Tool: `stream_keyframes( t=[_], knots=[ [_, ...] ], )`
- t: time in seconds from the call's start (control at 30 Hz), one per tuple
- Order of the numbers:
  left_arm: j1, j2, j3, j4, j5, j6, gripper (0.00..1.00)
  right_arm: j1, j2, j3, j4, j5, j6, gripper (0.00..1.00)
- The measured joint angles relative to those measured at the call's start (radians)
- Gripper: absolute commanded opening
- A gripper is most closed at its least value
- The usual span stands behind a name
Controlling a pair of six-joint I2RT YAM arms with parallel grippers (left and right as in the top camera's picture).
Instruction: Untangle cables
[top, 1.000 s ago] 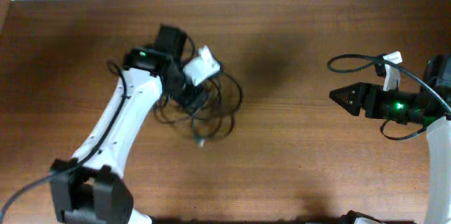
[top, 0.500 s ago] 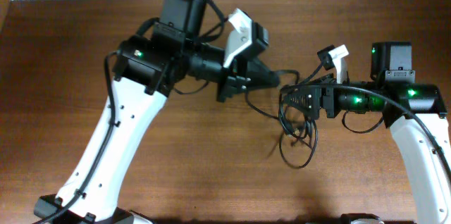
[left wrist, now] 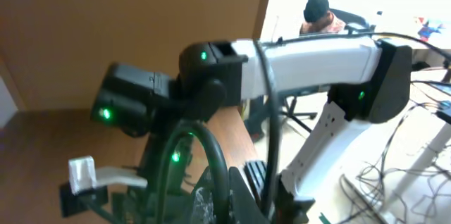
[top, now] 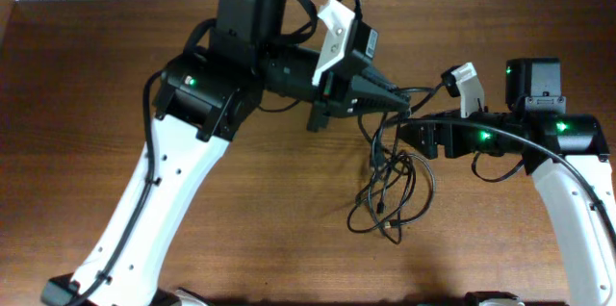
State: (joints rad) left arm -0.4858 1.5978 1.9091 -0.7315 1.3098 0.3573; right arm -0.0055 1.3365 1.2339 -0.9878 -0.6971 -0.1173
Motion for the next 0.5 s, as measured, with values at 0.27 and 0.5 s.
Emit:
stream_keyframes(
  t=[0.27, 0.5],
  knots=[
    [0.002, -0.097, 0.002, 0.04, -0.003, -0.043, 0.0, 0.0, 0.0, 0.0, 0.04, -0.059, 0.039, 0.84],
    [0.002, -0.1, 0.007, -0.103, -0.342, -0.049, 0.0, 0.0, 0.0, 0.0, 0.082, -0.291, 0.043, 0.83]
  ],
)
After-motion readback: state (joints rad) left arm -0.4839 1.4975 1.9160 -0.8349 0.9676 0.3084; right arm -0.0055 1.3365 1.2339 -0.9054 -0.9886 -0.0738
